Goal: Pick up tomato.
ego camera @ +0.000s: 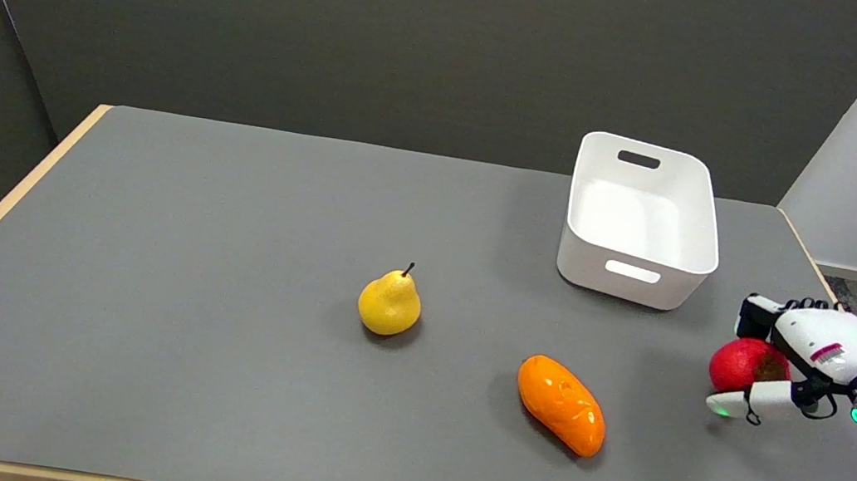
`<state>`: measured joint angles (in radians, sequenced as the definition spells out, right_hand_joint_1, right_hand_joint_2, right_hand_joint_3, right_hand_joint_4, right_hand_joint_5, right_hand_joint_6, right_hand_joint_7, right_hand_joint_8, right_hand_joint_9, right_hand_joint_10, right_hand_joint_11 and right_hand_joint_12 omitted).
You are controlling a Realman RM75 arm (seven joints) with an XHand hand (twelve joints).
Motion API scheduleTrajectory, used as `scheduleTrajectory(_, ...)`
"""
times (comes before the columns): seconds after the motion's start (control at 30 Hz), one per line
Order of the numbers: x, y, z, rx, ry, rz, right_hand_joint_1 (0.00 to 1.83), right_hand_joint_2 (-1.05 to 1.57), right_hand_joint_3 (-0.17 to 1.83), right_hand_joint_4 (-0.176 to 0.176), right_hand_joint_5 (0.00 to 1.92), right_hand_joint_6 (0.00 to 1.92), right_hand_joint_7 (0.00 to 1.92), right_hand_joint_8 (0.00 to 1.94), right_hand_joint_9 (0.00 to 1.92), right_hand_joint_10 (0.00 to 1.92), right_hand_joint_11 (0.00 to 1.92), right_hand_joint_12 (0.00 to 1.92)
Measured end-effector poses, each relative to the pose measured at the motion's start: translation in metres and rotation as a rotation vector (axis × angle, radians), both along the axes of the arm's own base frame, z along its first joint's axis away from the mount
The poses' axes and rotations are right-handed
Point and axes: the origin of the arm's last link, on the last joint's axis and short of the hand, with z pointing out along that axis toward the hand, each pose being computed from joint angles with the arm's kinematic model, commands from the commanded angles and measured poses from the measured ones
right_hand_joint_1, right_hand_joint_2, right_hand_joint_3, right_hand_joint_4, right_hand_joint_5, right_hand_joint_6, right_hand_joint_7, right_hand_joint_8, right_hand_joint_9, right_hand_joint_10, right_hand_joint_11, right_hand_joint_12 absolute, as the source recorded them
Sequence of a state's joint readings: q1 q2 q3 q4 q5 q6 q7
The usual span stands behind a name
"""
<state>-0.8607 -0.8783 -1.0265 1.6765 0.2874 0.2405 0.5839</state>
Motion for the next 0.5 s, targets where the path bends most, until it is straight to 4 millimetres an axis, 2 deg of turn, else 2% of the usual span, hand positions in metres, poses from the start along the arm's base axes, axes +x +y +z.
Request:
scheduleTrajectory(0.33,0.025,-0.013,0.000,0.021,0.036,0.102,1.19,1.11,0.33,-0.176,0.68,1.48,0.73,1.49,0.88,1.52,0.85,1.92)
scheduleTrajectory(0.43,0.039,-0.018,0.001,0.027,0.070,0.148,1.18,1.02,0.48,-0.086,0.63,1.48,0.87,1.43,0.89,1.52,0.87,1.92)
scheduleTrajectory(0.5,0.049,-0.021,0.001,0.031,0.095,0.182,1.18,1.02,0.49,-0.085,0.64,1.48,0.87,1.42,0.89,1.52,0.87,1.92)
